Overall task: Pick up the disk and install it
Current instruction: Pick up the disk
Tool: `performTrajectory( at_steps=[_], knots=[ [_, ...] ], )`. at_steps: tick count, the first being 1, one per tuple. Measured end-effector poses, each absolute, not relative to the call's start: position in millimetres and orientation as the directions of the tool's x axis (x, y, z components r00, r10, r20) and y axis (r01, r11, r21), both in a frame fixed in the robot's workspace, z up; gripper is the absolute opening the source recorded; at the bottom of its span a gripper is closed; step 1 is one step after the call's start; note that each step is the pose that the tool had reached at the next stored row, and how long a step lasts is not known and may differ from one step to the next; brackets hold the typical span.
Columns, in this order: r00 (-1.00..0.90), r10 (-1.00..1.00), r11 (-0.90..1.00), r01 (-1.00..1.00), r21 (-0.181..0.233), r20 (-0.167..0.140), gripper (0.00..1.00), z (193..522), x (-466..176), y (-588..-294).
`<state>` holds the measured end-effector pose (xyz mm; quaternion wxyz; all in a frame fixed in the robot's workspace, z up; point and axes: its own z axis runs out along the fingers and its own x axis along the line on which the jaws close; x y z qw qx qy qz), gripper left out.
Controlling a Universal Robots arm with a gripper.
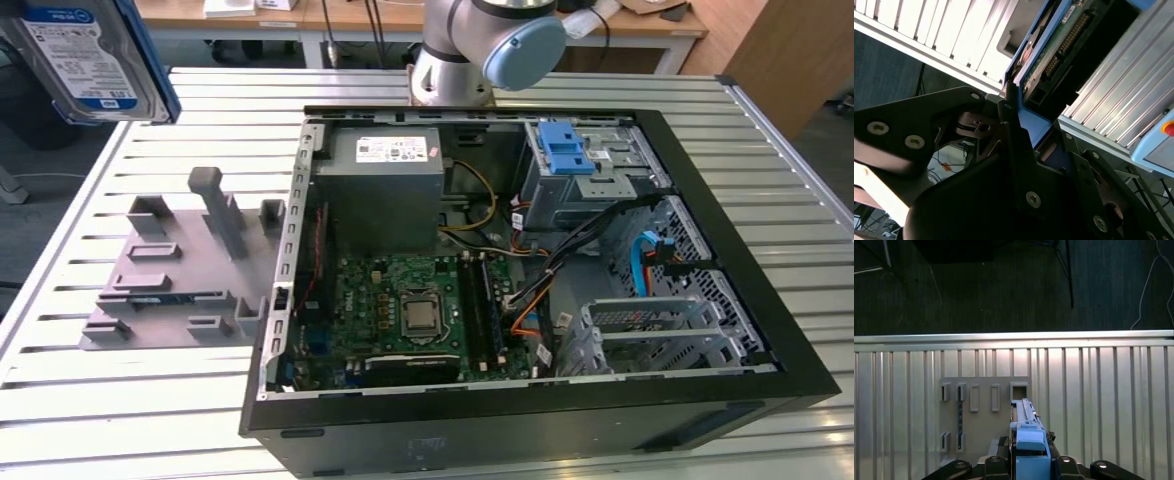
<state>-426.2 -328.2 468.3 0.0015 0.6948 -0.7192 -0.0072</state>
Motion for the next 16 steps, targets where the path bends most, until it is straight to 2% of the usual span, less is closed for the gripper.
performTrajectory(
  at_steps=[16],
  knots=[
    [-0.035,-0.999,0.034,-0.999,0.012,-0.008,0.36,487.9,-426.2,-328.2]
  ],
)
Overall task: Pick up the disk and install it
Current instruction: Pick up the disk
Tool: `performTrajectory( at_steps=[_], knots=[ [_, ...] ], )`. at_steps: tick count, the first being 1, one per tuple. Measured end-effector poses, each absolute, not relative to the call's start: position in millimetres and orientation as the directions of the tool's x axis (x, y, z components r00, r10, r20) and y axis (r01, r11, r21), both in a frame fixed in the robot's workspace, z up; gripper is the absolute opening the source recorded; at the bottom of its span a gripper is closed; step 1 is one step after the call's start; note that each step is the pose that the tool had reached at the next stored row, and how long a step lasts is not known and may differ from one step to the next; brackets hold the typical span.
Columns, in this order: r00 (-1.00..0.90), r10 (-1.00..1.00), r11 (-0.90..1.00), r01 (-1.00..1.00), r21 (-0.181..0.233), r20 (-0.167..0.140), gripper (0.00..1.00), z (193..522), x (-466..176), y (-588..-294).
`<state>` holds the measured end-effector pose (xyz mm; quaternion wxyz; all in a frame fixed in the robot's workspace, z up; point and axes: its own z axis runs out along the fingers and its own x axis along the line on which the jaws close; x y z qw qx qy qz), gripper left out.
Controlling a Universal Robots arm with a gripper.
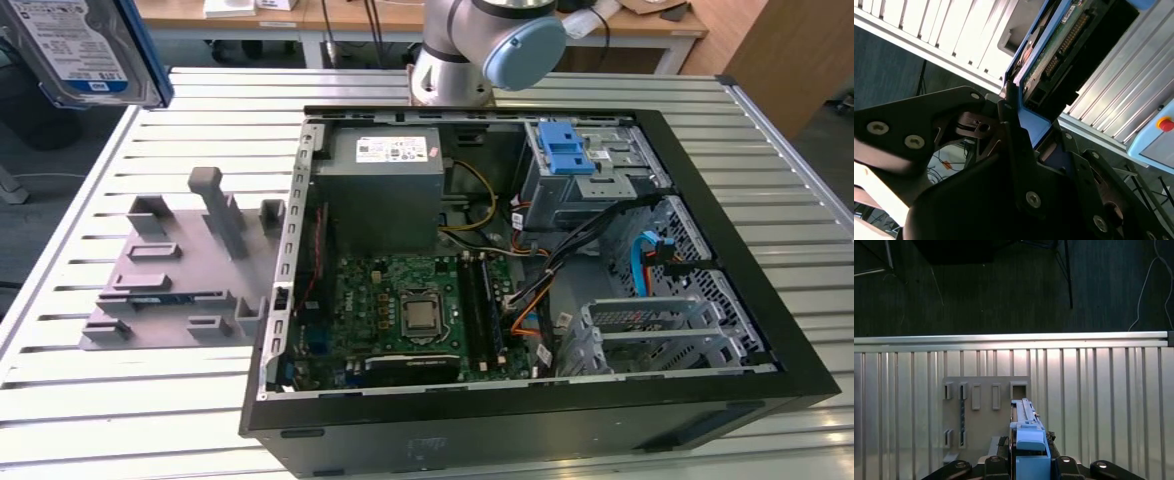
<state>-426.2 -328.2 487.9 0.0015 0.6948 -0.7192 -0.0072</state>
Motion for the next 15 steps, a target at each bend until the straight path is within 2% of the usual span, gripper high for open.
performTrajectory(
  at_steps=[15],
  knots=[
    [-0.035,-0.999,0.035,-0.999,0.012,-0.008,0.36,498.2,-426.2,-328.3]
  ],
)
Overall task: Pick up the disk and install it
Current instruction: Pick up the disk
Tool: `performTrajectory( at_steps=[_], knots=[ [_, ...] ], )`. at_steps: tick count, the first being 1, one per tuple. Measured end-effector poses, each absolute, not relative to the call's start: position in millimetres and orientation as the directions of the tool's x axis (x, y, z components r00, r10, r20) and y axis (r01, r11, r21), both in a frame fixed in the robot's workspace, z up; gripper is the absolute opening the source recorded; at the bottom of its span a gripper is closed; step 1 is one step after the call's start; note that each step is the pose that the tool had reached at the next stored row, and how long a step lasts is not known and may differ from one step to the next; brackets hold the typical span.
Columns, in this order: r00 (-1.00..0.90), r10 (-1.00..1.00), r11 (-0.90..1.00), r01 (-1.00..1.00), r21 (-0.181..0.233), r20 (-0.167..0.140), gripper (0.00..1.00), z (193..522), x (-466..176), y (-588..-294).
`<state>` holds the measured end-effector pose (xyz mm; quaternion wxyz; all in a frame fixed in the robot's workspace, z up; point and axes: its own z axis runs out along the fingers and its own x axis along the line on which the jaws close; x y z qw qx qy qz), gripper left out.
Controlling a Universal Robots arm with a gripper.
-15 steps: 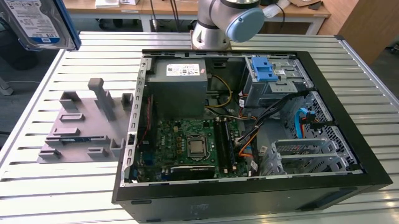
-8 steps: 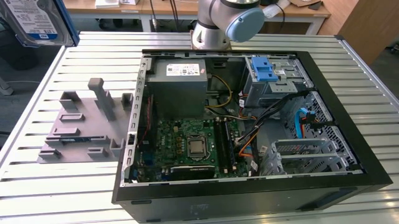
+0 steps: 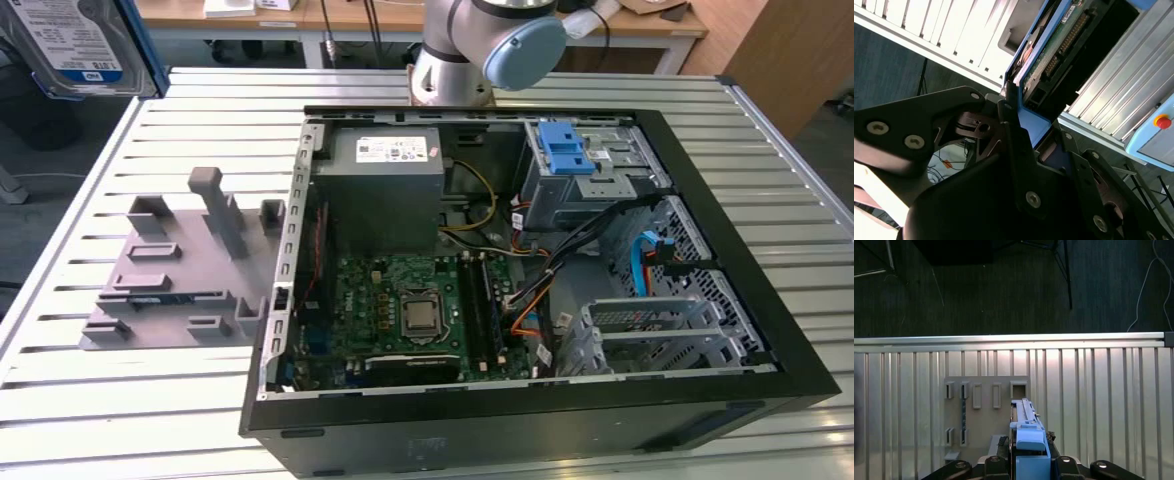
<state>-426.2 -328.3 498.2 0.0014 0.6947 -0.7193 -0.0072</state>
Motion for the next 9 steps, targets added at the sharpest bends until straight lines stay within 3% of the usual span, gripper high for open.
performTrajectory(
  at_steps=[9],
  knots=[
    [-0.035,-0.999,0.035,-0.999,0.012,-0.008,0.36,498.2,-415.4,-331.2]
  ],
)
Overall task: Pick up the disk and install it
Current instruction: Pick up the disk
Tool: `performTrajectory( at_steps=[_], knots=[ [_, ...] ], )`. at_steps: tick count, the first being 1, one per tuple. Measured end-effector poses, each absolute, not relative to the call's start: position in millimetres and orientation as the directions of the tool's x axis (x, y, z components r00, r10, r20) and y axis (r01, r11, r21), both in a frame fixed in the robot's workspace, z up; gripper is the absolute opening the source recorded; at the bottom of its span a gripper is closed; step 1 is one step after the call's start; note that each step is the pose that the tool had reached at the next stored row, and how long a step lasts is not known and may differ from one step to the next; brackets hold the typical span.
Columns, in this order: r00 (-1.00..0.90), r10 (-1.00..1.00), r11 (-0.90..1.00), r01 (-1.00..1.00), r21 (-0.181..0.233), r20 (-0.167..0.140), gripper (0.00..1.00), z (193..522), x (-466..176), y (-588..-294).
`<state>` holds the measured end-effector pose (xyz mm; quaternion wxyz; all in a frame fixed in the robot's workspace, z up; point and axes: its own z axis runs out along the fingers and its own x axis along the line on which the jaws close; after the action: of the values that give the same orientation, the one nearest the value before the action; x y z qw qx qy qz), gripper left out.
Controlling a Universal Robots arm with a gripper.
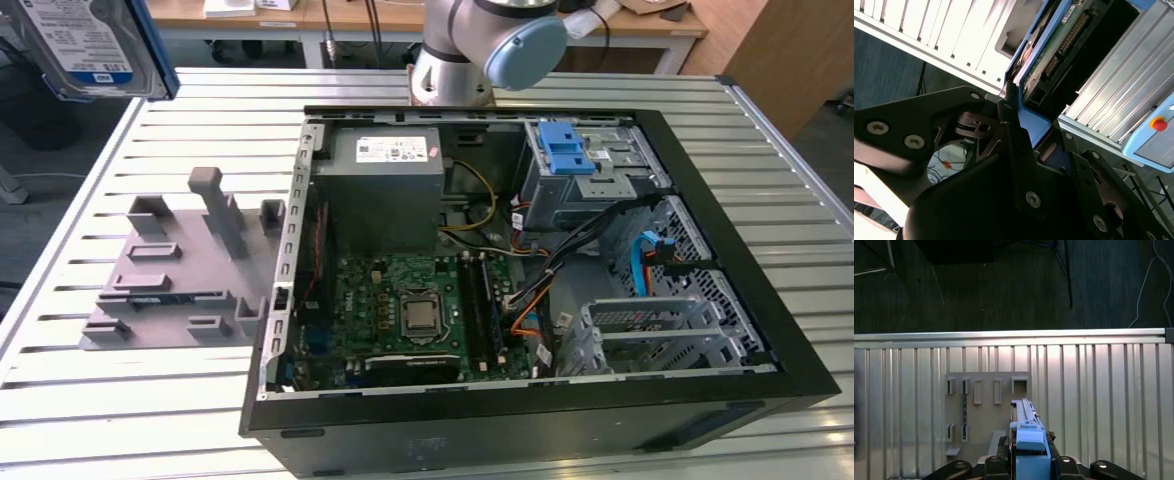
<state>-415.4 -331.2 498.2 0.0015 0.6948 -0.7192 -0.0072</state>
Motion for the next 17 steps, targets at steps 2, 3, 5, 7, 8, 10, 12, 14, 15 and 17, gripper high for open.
performTrajectory(
  at_steps=[2,3,5,7,8,10,12,14,15,17],
  knots=[
    [-0.035,-0.999,0.035,-0.999,0.012,-0.008,0.36,498.2,-412.2,-332.2],
    [-0.035,-0.999,0.035,-0.999,0.012,-0.008,0.36,498.2,-410.5,-332.6],
    [-0.035,-0.999,0.035,-0.999,0.012,-0.008,0.36,498.2,-409.2,-332.6],
    [-0.035,-0.999,0.035,-0.999,0.012,-0.008,0.36,498.2,-409.1,-332.7],
    [-0.035,-0.999,0.035,-0.999,0.012,-0.008,0.36,498.2,-409.1,-332.7],
    [-0.035,-0.999,0.035,-0.999,0.012,-0.008,0.36,498.3,-408.9,-332.7],
    [-0.035,-0.999,0.035,-0.999,0.012,-0.008,0.36,498.2,-408.5,-332.7],
    [-0.035,-0.999,0.035,-0.999,0.012,-0.008,0.36,498.2,-407.9,-332.7],
    [-0.035,-0.999,0.035,-0.999,0.012,-0.008,0.36,498.2,-407.8,-332.7],
    [-0.035,-0.999,0.035,-0.999,0.012,-0.008,0.36,498.2,-407.1,-332.7]
  ],
)
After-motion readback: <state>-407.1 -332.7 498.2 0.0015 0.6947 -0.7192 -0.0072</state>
